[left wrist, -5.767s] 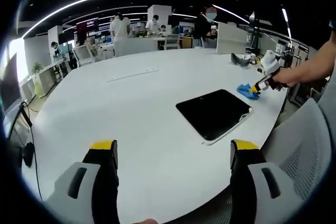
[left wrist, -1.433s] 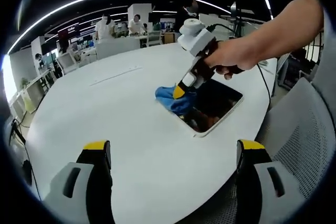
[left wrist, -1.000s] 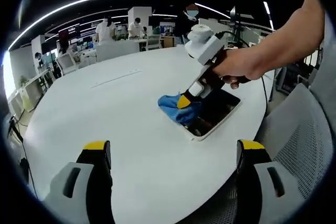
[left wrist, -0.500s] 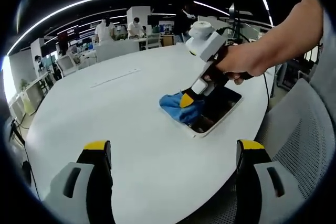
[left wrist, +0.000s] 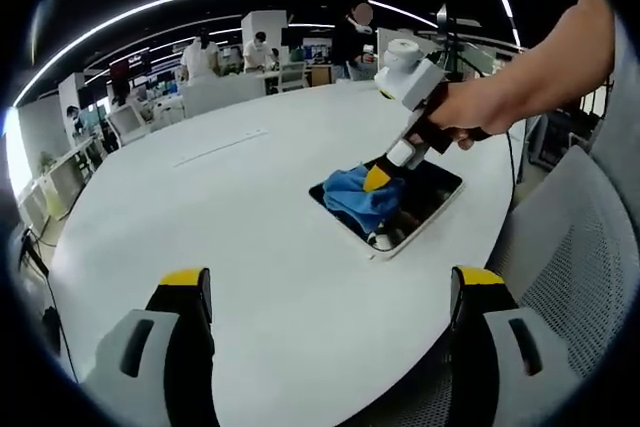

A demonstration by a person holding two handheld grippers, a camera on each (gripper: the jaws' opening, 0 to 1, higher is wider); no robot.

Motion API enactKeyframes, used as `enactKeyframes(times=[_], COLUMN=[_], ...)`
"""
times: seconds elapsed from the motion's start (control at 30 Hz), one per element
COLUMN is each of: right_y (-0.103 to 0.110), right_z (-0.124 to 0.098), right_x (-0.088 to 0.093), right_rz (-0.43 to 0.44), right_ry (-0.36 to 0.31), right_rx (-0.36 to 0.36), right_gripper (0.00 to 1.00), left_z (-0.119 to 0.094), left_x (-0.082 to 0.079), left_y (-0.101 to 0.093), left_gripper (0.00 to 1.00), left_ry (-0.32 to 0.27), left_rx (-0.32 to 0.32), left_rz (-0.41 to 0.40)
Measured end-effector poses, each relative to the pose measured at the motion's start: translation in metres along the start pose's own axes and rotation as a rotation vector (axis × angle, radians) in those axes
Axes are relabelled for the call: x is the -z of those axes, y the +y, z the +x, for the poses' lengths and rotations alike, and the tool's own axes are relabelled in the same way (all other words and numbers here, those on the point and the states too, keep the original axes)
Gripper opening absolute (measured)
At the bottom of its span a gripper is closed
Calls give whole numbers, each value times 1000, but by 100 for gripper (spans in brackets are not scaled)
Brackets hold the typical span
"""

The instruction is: Wipe the mirror surface with the cleaning cloth until all visible marks leave the cleaned area.

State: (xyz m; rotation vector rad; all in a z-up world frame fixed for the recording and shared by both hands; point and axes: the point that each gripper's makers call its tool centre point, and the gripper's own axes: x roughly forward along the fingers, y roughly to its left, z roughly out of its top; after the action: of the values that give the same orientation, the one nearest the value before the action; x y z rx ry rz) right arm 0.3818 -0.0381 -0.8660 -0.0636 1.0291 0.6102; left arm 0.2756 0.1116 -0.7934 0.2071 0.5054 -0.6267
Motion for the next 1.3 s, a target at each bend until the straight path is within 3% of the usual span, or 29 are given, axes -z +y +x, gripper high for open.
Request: enactKeyframes(times=[0.23, 1.3], right_y=[-10, -76], right_z=[-6, -41], right_x=[5, 31], right_rz=[21, 76], right_ry=[-10, -11], right_rx=[4, 54], right_gripper=[0, 0], left_z=[0, 3], left_x=[-5, -5], left_y=[-3, -7], left_gripper=[99, 99], left_ry=[-26, -21], left_rx=[19, 40], left_rz=[-23, -11])
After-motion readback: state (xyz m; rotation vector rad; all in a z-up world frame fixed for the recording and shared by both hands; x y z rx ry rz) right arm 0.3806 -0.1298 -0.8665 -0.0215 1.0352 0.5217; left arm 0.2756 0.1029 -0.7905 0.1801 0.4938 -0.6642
